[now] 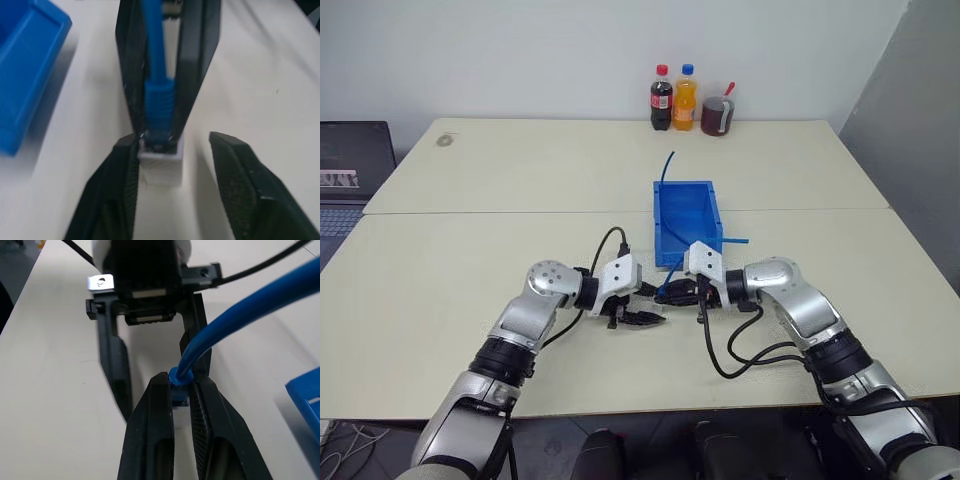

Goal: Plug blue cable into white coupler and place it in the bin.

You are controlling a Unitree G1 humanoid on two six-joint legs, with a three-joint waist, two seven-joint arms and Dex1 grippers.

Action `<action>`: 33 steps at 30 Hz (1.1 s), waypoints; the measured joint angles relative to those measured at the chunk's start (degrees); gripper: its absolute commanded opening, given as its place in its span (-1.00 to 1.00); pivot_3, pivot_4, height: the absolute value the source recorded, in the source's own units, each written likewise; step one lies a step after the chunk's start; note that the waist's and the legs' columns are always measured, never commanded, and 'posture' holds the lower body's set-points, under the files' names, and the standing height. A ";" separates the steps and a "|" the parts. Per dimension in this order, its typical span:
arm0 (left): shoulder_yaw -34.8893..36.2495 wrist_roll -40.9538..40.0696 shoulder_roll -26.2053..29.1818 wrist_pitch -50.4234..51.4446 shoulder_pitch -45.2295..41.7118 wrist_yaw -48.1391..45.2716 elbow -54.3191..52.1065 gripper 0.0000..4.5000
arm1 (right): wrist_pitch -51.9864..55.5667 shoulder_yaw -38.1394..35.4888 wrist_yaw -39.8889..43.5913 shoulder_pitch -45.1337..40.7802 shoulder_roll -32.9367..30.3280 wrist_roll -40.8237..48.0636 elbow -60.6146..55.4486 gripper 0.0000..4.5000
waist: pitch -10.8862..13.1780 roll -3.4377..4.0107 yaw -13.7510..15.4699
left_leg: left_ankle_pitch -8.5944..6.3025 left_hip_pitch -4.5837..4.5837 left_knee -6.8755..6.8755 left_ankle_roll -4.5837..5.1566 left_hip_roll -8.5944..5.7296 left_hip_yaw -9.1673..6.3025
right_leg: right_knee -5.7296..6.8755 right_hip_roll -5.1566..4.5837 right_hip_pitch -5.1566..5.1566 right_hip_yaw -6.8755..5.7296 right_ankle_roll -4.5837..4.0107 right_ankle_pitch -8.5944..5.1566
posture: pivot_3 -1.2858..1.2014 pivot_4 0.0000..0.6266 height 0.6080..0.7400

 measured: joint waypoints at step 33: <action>24.65 -25.03 -2.50 33.45 17.55 38.48 -38.38 1.00 | 25.04 -22.88 -22.58 -33.10 1.26 9.09 35.92 0.53 | 0.25 0.08 -0.19 | 0.00 -0.16 -0.87 -0.02 -0.04 0.34 | -0.71 -0.17 -0.26 0.21 -0.06 0.05 | 0.03 -0.52 1.00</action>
